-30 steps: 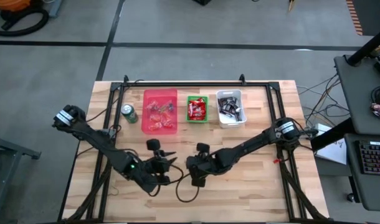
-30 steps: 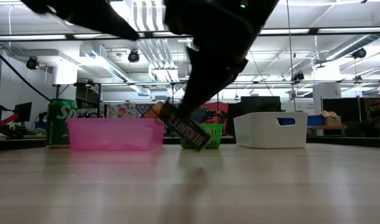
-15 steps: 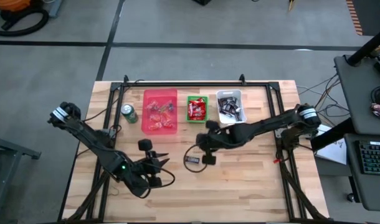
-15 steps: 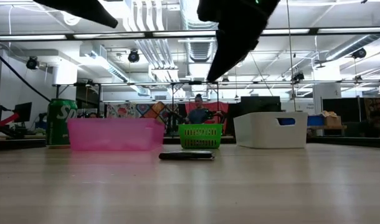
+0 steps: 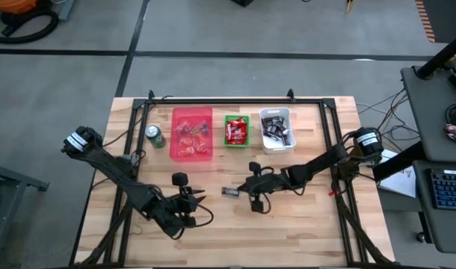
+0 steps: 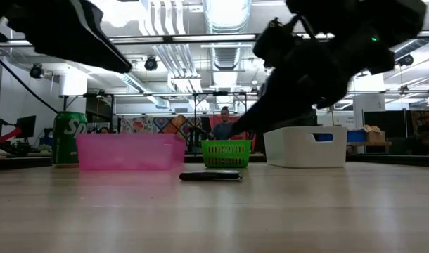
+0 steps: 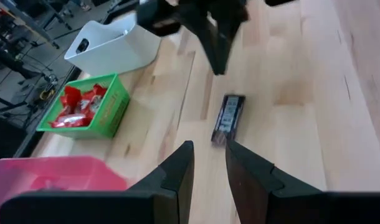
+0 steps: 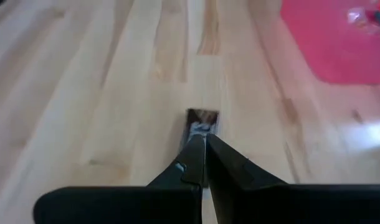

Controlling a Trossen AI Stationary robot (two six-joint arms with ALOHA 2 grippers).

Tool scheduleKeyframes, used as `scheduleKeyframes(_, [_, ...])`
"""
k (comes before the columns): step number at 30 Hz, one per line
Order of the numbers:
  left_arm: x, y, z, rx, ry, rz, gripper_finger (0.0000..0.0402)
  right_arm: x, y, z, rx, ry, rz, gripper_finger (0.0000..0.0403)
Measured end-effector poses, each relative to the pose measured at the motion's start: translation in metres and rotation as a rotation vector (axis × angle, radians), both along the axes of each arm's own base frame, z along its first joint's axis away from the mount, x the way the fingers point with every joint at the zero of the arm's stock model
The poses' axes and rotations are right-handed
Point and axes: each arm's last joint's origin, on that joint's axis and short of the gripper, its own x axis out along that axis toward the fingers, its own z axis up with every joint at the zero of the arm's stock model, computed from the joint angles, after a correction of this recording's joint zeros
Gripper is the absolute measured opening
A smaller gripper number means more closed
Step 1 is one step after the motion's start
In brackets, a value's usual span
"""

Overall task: Sort candy
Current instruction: Put the brown chocolate into the white bin

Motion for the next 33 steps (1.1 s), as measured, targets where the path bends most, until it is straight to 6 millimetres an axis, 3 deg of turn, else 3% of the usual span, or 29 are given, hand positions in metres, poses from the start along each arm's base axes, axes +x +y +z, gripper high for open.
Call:
scheduleKeyframes(5, [0.009,0.007,-0.025,-0.019,-0.073,-0.002,0.0077,-0.012,0.009,-0.009,-0.014,-0.009,-0.024,0.0009])
scheduleKeyframes(14, [0.034,0.016,-0.072,-0.074,-0.143,0.006,0.0077,-0.010,0.013,-0.011,0.047,-0.022,-0.066,0.0027])
scheduleKeyframes(23, [0.055,0.009,-0.105,-0.036,-0.076,0.031,0.0077,0.000,0.015,-0.028,0.026,0.005,-0.097,0.0140])
scheduleKeyframes(29, [0.057,0.010,-0.108,-0.039,-0.073,0.042,0.0077,0.014,0.018,-0.048,-0.031,0.040,-0.119,0.0222])
scheduleKeyframes(33, [0.057,0.011,-0.109,-0.043,-0.068,0.046,0.0077,0.021,0.018,-0.058,-0.009,0.046,-0.142,0.0246])
